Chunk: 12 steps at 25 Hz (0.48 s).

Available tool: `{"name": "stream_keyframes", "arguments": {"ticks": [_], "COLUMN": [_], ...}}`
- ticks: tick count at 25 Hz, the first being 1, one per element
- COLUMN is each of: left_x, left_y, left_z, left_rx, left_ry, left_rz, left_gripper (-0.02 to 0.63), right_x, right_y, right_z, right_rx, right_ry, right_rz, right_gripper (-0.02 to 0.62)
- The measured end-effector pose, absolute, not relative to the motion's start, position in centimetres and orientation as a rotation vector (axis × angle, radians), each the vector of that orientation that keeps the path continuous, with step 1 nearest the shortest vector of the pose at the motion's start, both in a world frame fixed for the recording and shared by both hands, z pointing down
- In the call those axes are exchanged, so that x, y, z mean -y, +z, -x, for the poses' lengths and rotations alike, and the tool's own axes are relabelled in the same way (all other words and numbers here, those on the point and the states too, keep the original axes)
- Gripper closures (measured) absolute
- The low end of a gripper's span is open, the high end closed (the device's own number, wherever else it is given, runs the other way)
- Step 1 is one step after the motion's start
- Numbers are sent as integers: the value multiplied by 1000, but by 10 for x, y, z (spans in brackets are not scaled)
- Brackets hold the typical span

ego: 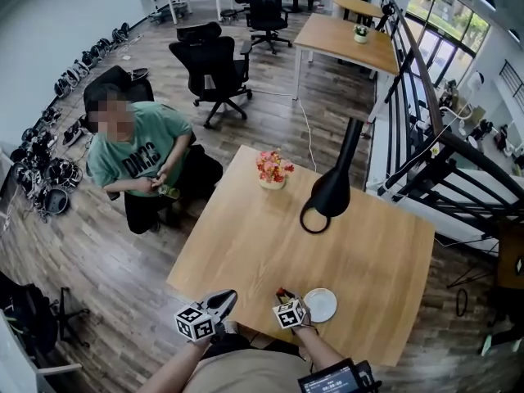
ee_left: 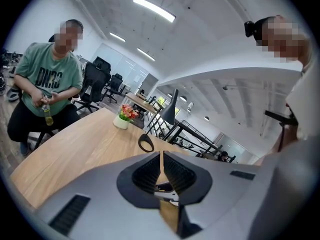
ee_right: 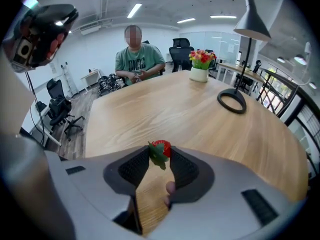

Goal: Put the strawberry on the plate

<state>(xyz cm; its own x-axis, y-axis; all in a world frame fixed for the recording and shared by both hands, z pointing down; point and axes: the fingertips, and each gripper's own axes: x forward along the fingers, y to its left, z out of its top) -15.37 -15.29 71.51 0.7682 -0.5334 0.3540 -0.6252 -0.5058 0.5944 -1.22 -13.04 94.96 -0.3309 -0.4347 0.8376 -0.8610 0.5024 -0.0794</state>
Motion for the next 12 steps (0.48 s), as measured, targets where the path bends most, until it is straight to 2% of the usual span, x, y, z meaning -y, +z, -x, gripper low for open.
{"name": "stream_keyframes", "arguments": {"ticks": [12], "left_x": [165], "left_y": [697], "left_z": [150], "left_rx": [838], "left_ry": [96], "left_rz": [-2274], "left_gripper": [601], "right_x": [151], "right_y": [809], "right_z": [4], "right_rx": [2246], "right_ry": [585], "right_rz": [-1287], "right_gripper": [460]}}
